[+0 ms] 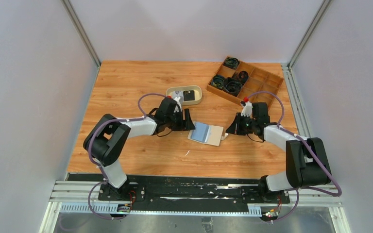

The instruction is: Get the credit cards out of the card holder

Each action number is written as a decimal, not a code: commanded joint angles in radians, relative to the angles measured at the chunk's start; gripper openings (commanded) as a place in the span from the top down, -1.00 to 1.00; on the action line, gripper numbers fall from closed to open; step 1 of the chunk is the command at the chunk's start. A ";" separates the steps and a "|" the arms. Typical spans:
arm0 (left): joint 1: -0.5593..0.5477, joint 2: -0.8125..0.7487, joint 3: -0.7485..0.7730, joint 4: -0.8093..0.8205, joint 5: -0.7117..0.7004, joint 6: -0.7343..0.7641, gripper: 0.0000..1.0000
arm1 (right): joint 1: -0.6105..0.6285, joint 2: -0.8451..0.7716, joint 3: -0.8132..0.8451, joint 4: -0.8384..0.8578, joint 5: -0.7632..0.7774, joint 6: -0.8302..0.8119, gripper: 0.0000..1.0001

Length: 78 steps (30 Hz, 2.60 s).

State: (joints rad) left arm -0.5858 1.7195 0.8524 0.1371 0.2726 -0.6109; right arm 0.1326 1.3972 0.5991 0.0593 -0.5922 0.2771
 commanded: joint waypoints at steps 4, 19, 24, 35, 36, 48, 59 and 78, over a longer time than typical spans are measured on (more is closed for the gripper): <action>-0.006 0.075 -0.093 0.158 0.064 -0.165 -0.35 | -0.021 0.022 0.019 -0.023 0.027 0.005 1.00; -0.006 0.115 -0.292 0.680 0.150 -0.464 0.10 | -0.035 0.038 -0.002 0.024 -0.009 0.021 1.00; -0.006 0.150 -0.312 0.770 0.161 -0.488 0.27 | -0.036 0.048 -0.005 0.036 -0.020 0.026 1.00; -0.006 0.222 -0.348 0.996 0.183 -0.583 1.00 | -0.035 0.051 -0.007 0.039 -0.022 0.030 1.00; -0.006 0.213 -0.347 0.983 0.182 -0.576 1.00 | -0.036 0.051 -0.007 0.039 -0.020 0.031 1.00; -0.011 0.130 -0.332 0.835 0.160 -0.479 1.00 | 0.225 -0.134 0.228 -0.174 0.238 -0.054 -0.45; -0.049 0.142 -0.318 0.836 0.138 -0.473 1.00 | 0.491 0.228 0.472 -0.272 0.471 0.094 -0.32; -0.049 0.115 -0.364 0.835 0.080 -0.452 1.00 | 0.623 0.380 0.550 -0.484 0.752 0.122 -0.31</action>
State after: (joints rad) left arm -0.6266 1.8622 0.5068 0.9661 0.3882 -1.0882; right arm 0.7372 1.7462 1.1511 -0.3618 0.0948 0.3820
